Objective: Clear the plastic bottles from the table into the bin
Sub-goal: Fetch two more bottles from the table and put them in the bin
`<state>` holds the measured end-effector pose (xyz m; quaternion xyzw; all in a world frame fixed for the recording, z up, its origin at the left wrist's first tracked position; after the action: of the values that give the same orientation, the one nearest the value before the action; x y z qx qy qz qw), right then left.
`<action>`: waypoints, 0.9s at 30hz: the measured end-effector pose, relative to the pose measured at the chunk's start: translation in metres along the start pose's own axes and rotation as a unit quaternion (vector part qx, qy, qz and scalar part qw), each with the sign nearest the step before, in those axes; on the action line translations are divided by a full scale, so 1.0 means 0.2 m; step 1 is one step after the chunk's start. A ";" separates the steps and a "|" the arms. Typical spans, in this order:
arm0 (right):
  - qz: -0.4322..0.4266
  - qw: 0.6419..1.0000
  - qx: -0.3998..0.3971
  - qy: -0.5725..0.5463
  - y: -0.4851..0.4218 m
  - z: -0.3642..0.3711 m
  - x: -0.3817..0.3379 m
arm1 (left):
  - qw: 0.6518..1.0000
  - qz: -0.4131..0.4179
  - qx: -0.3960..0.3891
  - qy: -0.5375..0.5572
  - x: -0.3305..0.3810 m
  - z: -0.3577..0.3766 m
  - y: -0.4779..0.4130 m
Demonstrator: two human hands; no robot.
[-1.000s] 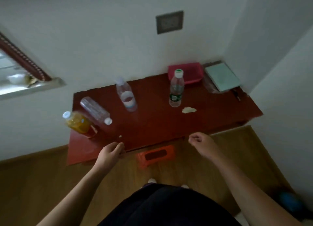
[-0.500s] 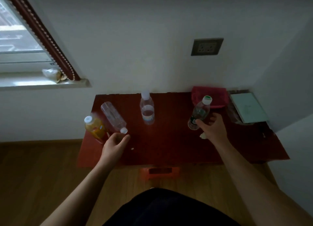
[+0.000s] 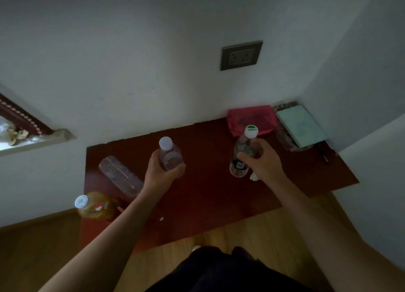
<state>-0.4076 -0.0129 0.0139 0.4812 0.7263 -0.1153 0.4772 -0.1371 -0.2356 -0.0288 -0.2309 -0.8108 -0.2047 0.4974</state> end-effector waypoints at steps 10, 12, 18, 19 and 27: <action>-0.057 0.998 -0.025 -0.011 0.14 -0.08 -0.01 | 0.992 0.076 0.095 0.019 0.24 0.04 0.14; -0.068 0.997 -0.046 -0.013 0.13 -0.07 -0.02 | 0.990 0.075 0.113 0.038 0.26 0.03 0.21; -0.115 0.981 -0.155 -0.002 0.14 0.02 -0.13 | 0.970 0.017 0.230 0.074 0.22 -0.14 0.57; -0.121 0.977 -0.178 -0.004 0.15 0.05 -0.14 | 0.963 0.003 0.257 0.079 0.20 -0.16 0.66; -0.158 0.914 -0.373 0.017 0.47 0.43 -0.14 | 0.894 -0.143 0.423 0.038 0.00 -0.13 1.58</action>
<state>-0.2783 -0.0352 0.0188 0.1491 0.7908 0.0986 0.5854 0.0635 0.0060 0.0146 0.1271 -0.8257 0.0799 0.5438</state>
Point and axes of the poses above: each hand's wrist, its own y-axis away from the middle knuckle, its own z-axis out of the palm, x = y × z, the point moved 10 cm from there along -y, towards the middle knuckle, and after that the axes turned 9 degrees about z, right-handed, at the moved point
